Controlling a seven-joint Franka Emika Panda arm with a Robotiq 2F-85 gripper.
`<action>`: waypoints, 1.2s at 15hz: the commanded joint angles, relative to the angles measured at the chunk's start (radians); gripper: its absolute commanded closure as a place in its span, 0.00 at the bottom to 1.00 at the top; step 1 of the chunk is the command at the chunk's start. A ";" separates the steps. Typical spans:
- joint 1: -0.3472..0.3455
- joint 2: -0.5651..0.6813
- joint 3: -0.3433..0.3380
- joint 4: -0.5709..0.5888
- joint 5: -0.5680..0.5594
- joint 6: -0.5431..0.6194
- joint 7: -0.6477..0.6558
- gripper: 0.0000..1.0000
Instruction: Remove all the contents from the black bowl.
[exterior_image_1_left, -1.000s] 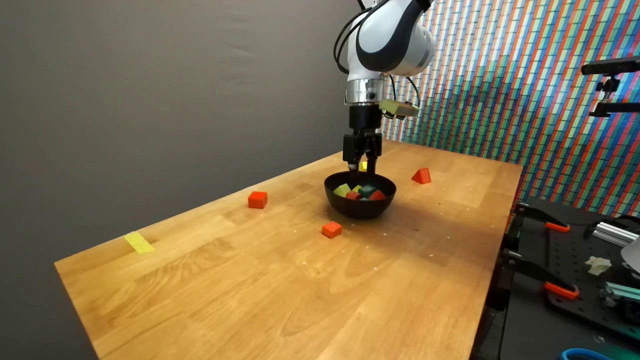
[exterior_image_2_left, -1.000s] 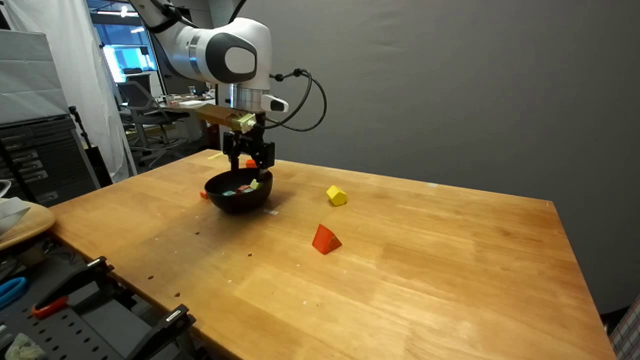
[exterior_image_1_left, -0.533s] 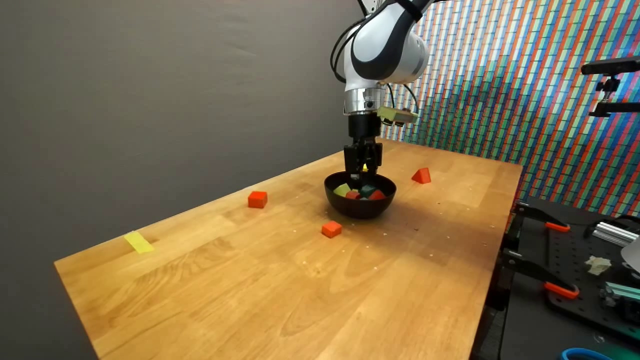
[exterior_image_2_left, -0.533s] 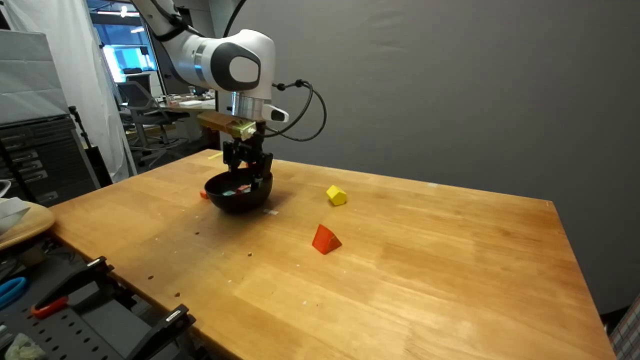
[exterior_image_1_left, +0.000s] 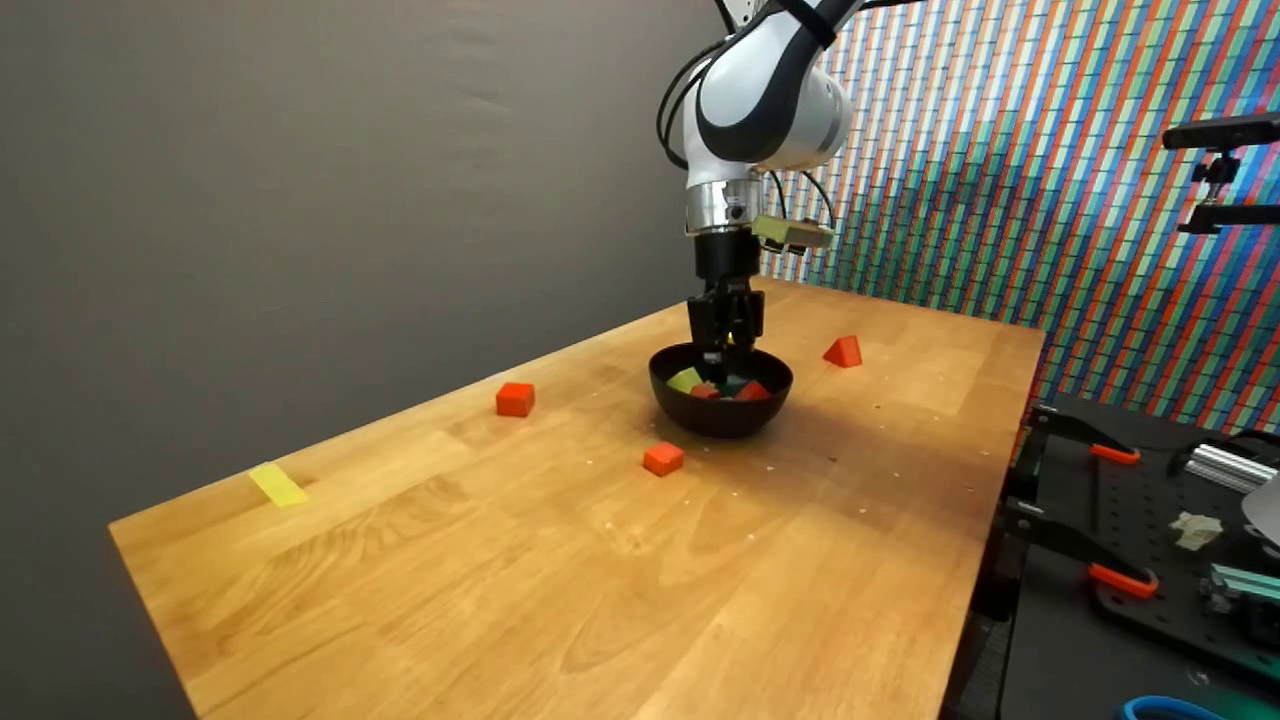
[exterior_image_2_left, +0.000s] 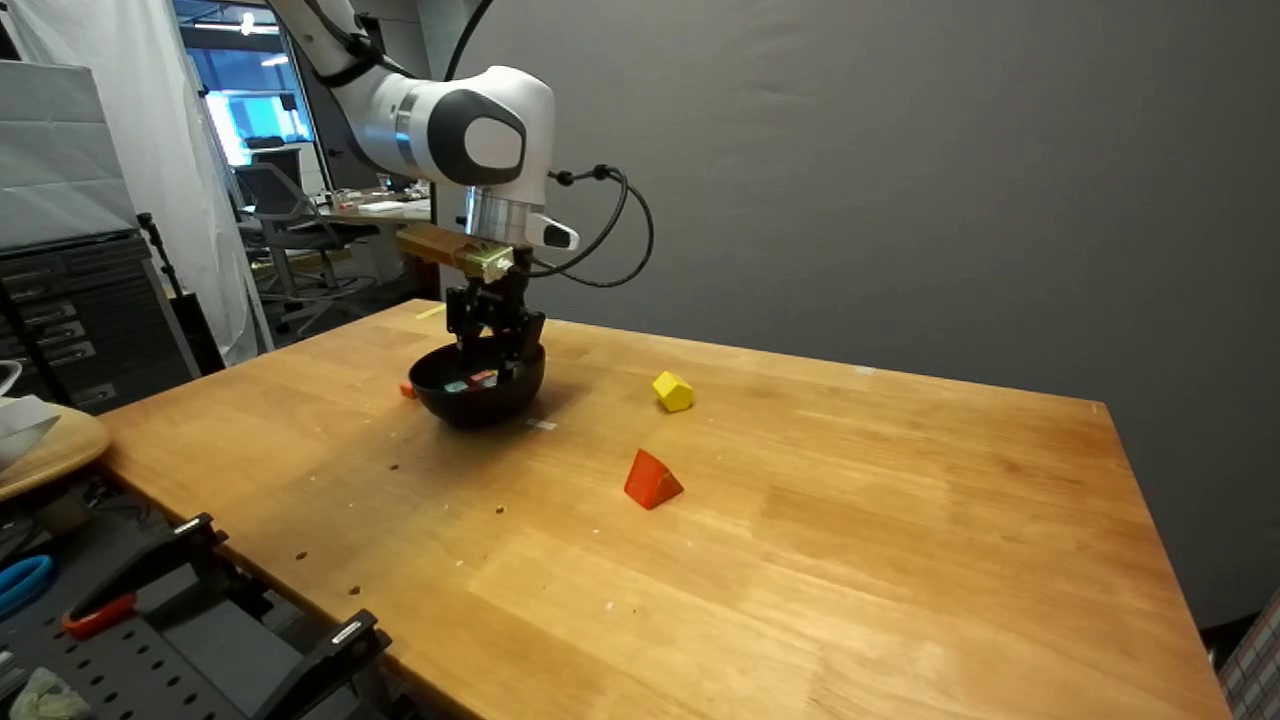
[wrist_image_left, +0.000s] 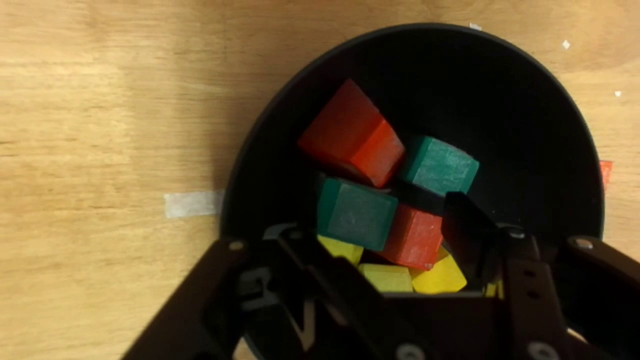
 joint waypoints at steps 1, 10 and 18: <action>0.003 0.022 0.000 0.050 -0.005 -0.067 0.018 0.35; 0.048 0.107 -0.021 0.183 -0.061 -0.262 0.136 0.38; 0.159 0.154 -0.102 0.231 -0.181 -0.218 0.456 0.66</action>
